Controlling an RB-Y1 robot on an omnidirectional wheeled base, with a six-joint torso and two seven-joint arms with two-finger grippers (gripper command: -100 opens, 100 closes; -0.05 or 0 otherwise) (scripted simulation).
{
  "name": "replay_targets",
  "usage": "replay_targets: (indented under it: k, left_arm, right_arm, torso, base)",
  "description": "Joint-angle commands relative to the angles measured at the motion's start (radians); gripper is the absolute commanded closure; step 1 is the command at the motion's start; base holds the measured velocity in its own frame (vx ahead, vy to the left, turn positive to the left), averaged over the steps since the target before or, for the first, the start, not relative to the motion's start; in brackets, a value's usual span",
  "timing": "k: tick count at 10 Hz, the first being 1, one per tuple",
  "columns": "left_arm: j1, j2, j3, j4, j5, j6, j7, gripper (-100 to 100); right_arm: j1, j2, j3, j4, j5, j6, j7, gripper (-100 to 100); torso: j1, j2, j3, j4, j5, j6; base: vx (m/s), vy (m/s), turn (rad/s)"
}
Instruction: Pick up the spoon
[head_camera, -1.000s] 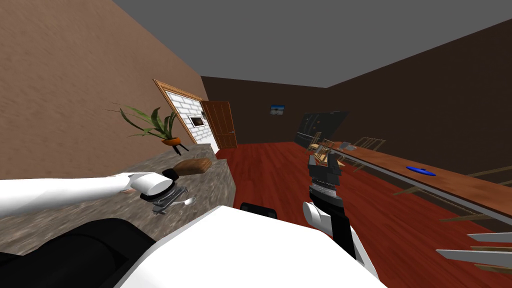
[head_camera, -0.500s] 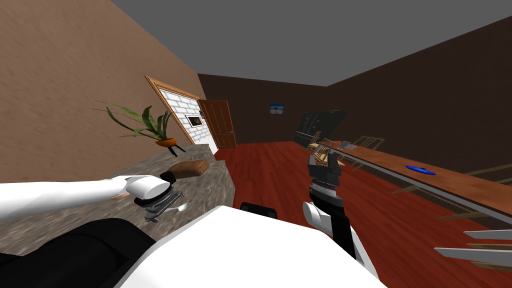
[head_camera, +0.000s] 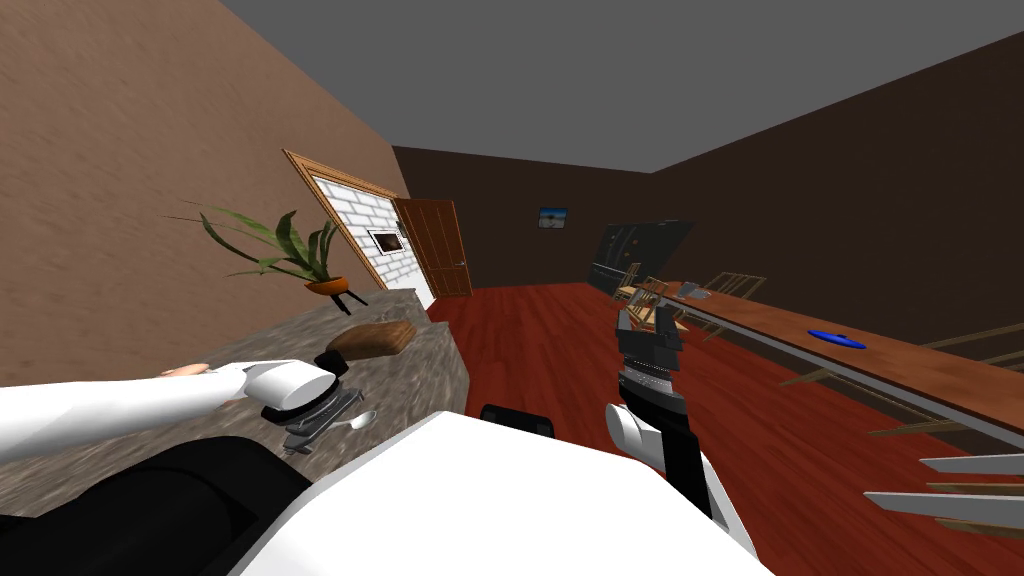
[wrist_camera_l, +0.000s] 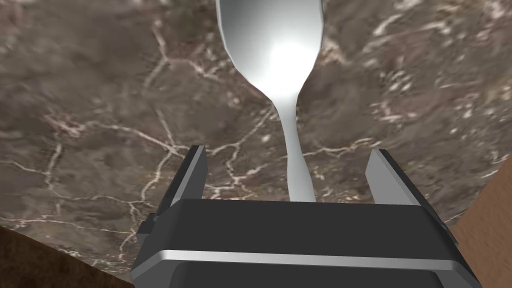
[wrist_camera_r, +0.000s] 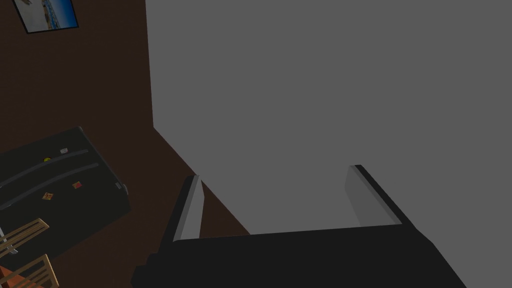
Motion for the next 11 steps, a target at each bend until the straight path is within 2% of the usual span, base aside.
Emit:
replay_targets:
  k: [1,5,6,7,10,11]
  left_arm:
    - [0.0,0.0,0.0,0.0,0.0,0.0,0.0,100]
    - [0.003,0.001,-0.002,0.003,0.001,0.004,0.004,100]
    - [0.003,0.001,-0.002,0.003,0.001,0.004,0.004,0]
    - [-0.006,0.036,0.006,-0.016,0.034,0.008,-0.007,100]
    - [-0.008,0.085,0.012,-0.045,0.068,0.012,-0.001,100]
    - [-0.009,0.069,0.01,-0.036,0.055,0.012,-0.001,100]
  right_arm:
    - [0.0,0.0,0.0,0.0,0.0,0.0,0.0,0]
    - [0.0,0.0,0.0,0.0,0.0,0.0,0.0,0]
    - [0.0,0.0,0.0,0.0,0.0,0.0,0.0,0]
    - [0.0,0.0,0.0,0.0,0.0,0.0,0.0,0]
    - [0.0,0.0,0.0,0.0,0.0,0.0,0.0,0]
    - [0.0,0.0,0.0,0.0,0.0,0.0,0.0,0]
  torso:
    - [0.0,0.0,0.0,0.0,0.0,0.0]
    - [0.006,-0.002,-0.001,0.0,0.005,0.005]
    - [0.007,-0.003,-0.001,0.0,0.006,0.005]
    - [0.007,-0.003,-0.001,0.0,0.006,0.005]
    - [0.006,-0.002,-0.001,0.0,0.005,0.005]
    - [0.006,-0.002,-0.001,0.0,0.005,0.005]
  base:
    - [0.0,0.0,0.0]
    - [-0.002,0.0,0.012]
    - [0.0,0.0,0.0]
    - [-0.016,-0.004,0.006]
    - [-0.02,-0.002,0.011]
    - [-0.009,-0.002,0.004]
